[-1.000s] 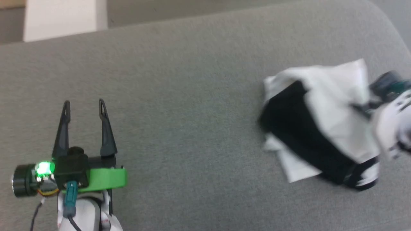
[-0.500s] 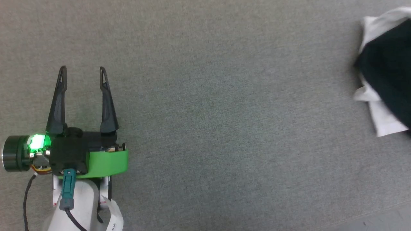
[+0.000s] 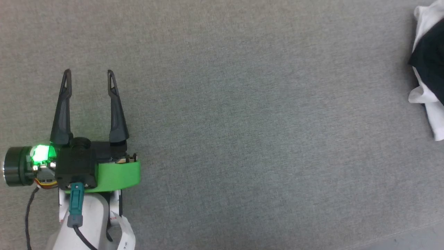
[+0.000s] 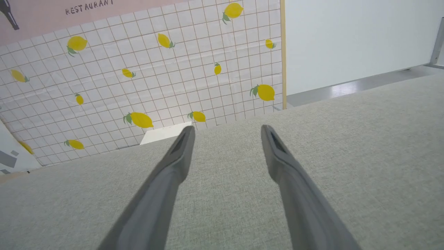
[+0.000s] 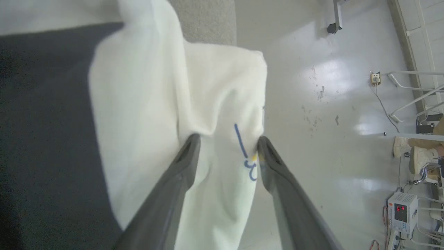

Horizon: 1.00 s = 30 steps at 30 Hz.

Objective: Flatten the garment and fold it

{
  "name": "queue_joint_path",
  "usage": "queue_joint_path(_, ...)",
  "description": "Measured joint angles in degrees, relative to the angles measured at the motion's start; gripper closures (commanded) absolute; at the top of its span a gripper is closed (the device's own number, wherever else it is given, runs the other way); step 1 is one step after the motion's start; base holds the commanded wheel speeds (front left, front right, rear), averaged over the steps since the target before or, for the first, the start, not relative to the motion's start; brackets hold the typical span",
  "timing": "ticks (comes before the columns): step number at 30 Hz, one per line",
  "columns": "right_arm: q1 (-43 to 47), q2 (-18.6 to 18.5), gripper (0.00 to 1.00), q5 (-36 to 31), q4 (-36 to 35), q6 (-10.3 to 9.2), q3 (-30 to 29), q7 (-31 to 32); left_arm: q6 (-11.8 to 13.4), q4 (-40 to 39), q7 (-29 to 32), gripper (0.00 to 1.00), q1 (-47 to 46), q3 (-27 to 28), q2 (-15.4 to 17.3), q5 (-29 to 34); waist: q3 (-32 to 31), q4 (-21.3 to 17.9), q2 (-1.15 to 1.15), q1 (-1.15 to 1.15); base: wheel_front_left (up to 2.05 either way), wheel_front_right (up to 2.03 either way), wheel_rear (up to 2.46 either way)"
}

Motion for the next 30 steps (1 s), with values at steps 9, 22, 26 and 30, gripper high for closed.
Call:
queue_joint_path(9,1.5,3.4,0.0,-2.2,-10.0,0.0,-5.8,-12.9,2.0,2.8,0.0,0.0,5.2,1.3,-1.3,-3.0,-8.5,0.4,0.0,-0.01,0.0,0.0,0.0)
queue_joint_path(22,21.8,24.0,0.0,-12.0,-30.6,-0.01,-24.9,-25.8,1.3,8.1,0.0,0.0,12.2,3.8,-3.1,-4.3,-21.4,4.1,0.0,-0.01,0.0,0.0,0.0)
queue_joint_path(26,31.4,31.7,0.0,-14.1,-35.9,-0.01,-27.0,-26.1,0.6,9.1,0.0,0.0,13.2,4.1,-3.5,-4.5,-23.8,6.7,0.0,-0.01,0.0,0.0,0.0)
queue_joint_path(30,38.8,36.0,0.0,-15.4,-38.0,-0.01,-26.6,-26.1,-0.1,9.4,0.0,0.0,14.0,4.3,-3.6,-4.5,-25.5,8.9,0.0,-0.01,0.0,0.0,0.0)
